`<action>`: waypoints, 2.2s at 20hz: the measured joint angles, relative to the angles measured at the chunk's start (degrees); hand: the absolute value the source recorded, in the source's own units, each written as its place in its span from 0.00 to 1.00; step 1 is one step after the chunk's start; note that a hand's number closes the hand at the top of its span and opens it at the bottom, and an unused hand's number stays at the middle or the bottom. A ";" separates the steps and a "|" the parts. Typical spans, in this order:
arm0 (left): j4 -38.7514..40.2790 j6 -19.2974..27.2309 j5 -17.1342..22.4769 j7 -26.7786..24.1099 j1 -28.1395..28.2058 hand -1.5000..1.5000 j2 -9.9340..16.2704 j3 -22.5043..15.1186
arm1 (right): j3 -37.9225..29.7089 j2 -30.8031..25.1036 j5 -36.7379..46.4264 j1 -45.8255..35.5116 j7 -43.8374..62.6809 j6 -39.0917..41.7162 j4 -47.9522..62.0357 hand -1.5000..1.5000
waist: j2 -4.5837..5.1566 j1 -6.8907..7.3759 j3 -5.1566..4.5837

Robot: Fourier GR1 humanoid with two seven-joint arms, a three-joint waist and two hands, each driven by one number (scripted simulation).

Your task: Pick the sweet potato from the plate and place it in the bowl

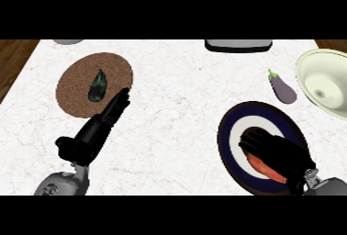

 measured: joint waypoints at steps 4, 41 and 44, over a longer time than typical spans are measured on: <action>-0.19 -0.02 -1.21 0.10 0.41 0.50 -0.78 0.12 | -0.23 1.68 0.22 -0.73 -3.57 -1.62 1.24 1.00 | -0.03 0.00 -0.02; 1.90 -2.81 -3.98 -1.23 0.48 0.50 -3.87 2.92 | -45.83 2.85 -35.84 -5.93 -6.90 -4.60 -2.24 1.00 | -0.16 -0.62 -0.05; 0.28 -3.66 -3.53 -0.41 1.03 0.50 -3.74 3.05 | -47.45 0.61 -35.51 -10.07 -6.07 -5.10 3.30 1.00 | -0.05 -0.08 -0.03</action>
